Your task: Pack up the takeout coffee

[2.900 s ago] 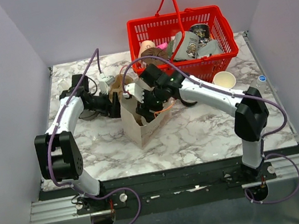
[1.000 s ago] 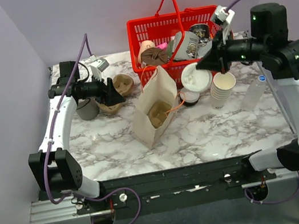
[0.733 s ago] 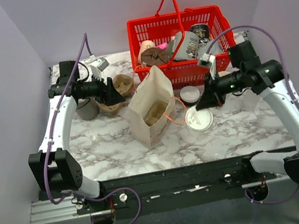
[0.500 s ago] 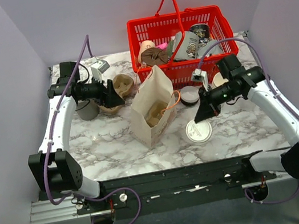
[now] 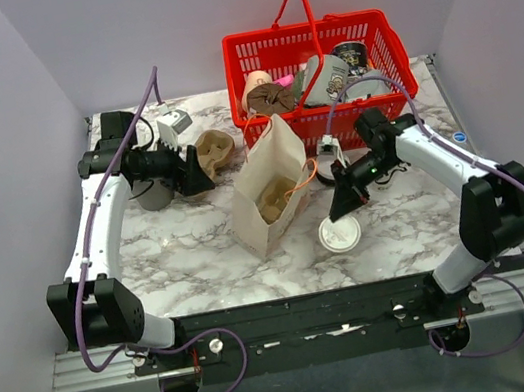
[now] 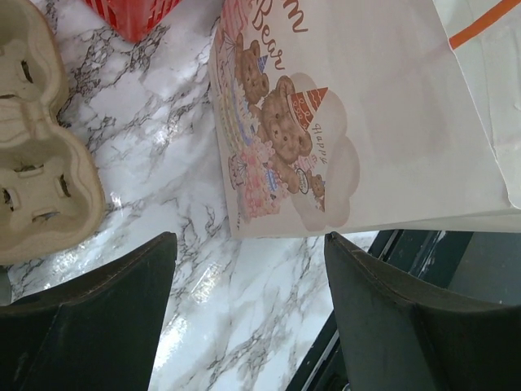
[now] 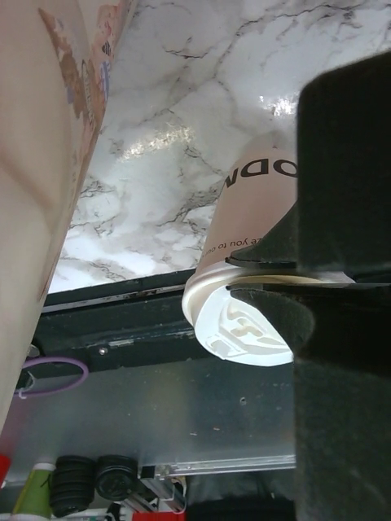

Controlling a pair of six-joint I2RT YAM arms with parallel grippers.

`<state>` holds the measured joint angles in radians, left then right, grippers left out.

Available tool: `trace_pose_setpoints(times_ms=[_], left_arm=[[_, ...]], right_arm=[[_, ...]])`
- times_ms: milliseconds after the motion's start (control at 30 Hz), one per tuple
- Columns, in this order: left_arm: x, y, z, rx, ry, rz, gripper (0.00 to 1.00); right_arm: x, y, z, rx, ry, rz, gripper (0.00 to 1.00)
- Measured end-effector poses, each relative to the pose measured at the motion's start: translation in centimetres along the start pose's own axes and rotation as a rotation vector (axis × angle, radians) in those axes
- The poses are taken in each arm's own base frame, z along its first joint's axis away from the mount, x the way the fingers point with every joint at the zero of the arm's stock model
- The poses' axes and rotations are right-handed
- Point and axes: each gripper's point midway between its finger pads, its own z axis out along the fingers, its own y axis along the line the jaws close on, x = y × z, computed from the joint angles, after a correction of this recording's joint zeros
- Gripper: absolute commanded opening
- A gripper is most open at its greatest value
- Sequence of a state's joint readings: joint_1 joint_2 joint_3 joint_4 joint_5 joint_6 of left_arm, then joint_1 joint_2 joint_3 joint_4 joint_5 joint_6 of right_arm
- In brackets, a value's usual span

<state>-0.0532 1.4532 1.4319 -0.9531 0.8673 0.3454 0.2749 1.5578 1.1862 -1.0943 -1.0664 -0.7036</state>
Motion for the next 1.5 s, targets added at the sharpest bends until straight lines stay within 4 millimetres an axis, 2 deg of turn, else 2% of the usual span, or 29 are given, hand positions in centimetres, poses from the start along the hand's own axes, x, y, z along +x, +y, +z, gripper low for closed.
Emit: trace_pose_setpoints(times_ms=[100,167,400,500,567,667,767,900,967,1033,1067,1100,1167,1233,1333,1500], left_arm=[[0.4,0.0,-0.1,-0.005,0.017,-0.003,0.82],[0.6,0.1,-0.1,-0.01,0.024,-0.003,0.82],[0.8,0.1,-0.1,-0.014,0.033,0.0,0.82],[0.8,0.1,-0.2,-0.014,0.034,0.0,0.82],[0.9,0.1,-0.2,-0.014,0.034,0.0,0.82],[0.8,0.1,-0.2,-0.014,0.034,0.0,0.83],[0.8,0.2,-0.1,-0.014,0.033,0.001,0.83],[0.6,0.5,-0.1,-0.026,0.026,0.008,0.82],[0.6,0.8,0.0,-0.046,0.019,0.007,0.83],[0.6,1.2,0.0,-0.072,0.013,-0.003,0.83],[0.6,1.4,0.0,-0.089,0.008,-0.006,0.83],[0.6,1.6,-0.1,-0.111,-0.002,-0.009,0.83],[0.3,1.9,-0.4,-0.147,-0.02,-0.011,0.83],[-0.2,2.0,-0.8,-0.182,-0.046,-0.008,0.83],[-1.0,2.0,-1.5,-0.226,-0.087,-0.004,0.83],[-1.4,1.7,-2.6,-0.286,-0.132,-0.001,0.84]], right_arm=[[0.5,-0.8,0.5,-0.016,0.012,0.004,0.29],[0.6,-1.2,0.7,-0.017,0.013,-0.001,0.32],[0.3,-1.9,0.8,-0.006,0.003,-0.032,0.55],[0.3,-2.1,0.8,0.003,0.004,-0.038,0.63],[0.2,-2.4,0.5,0.02,0.002,-0.039,0.63],[-0.2,-2.9,-0.5,0.074,-0.01,-0.064,0.77],[-0.8,-2.6,-1.8,0.156,-0.029,-0.145,0.99],[-0.5,-1.5,-3.5,0.342,-0.079,-0.357,1.0],[0.1,-0.3,-4.2,0.443,-0.108,-0.487,1.0],[0.5,1.5,-4.0,0.5,-0.122,-0.62,0.95],[0.4,2.7,-3.6,0.497,-0.124,-0.682,0.92],[0.2,4.0,-2.9,0.476,-0.119,-0.741,0.85],[0.1,6.3,-1.0,0.415,-0.089,-0.821,0.82],[0.5,8.0,1.3,0.341,-0.026,-0.829,0.77],[0.6,8.2,3.7,0.323,0.058,-0.769,0.7],[1.9,6.6,5.9,0.367,0.155,-0.647,0.62]])
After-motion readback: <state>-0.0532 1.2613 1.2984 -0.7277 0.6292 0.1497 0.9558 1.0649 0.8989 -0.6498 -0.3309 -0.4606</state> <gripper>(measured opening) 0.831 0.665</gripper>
